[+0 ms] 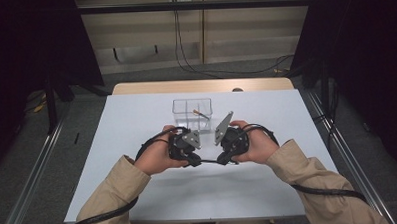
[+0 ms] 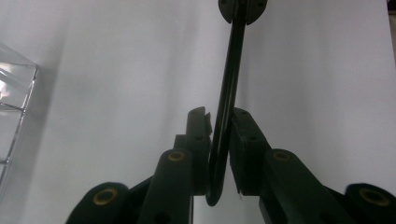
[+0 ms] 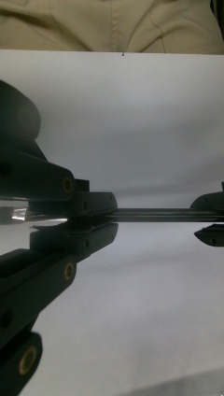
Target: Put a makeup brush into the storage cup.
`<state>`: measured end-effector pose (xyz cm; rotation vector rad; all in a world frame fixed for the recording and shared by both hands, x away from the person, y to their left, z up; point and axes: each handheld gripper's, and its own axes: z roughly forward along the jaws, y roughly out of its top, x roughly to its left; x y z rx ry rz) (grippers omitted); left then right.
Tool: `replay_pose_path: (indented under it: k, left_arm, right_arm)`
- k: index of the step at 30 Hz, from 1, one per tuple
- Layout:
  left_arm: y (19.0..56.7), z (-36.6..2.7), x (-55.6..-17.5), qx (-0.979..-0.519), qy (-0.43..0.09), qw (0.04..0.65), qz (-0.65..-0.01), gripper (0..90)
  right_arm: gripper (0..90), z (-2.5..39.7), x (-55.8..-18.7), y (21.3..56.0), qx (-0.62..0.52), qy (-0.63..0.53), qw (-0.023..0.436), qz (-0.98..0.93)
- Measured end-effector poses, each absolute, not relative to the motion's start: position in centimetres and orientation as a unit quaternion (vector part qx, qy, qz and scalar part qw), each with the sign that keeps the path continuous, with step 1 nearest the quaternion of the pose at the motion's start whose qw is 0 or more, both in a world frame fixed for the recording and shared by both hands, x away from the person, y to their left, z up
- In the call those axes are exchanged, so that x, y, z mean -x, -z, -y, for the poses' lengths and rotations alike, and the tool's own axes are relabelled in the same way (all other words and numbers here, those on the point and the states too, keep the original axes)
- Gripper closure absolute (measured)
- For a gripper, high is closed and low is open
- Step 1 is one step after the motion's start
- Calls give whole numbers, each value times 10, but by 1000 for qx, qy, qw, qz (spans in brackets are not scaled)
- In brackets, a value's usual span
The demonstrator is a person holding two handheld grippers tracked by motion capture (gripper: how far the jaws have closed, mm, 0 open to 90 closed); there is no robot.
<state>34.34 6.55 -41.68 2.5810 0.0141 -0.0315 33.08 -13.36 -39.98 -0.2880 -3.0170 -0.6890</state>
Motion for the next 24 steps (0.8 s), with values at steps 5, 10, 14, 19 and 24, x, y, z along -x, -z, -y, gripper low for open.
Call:
replay_pose_path:
  k: [5, 10, 14, 19, 24]
  left_arm:
    - [419, -65, -342, -962, 18, 271, -1, 812]
    - [421, -63, -340, -964, 23, 264, 8, 827]
    - [423, -62, -338, -964, 25, 266, 8, 837]
    - [421, -62, -338, -964, 26, 263, 10, 842]
    - [421, -64, -338, -963, 28, 267, 5, 842]
  right_arm:
    - [842, 133, -330, 400, 84, 220, 18, 972]
    - [840, 133, -330, 398, 79, 217, 20, 973]
    - [838, 133, -330, 396, 69, 216, 18, 974]
    - [835, 133, -331, 394, 69, 220, 16, 973]
    - [827, 135, -332, 395, 77, 232, 20, 969]
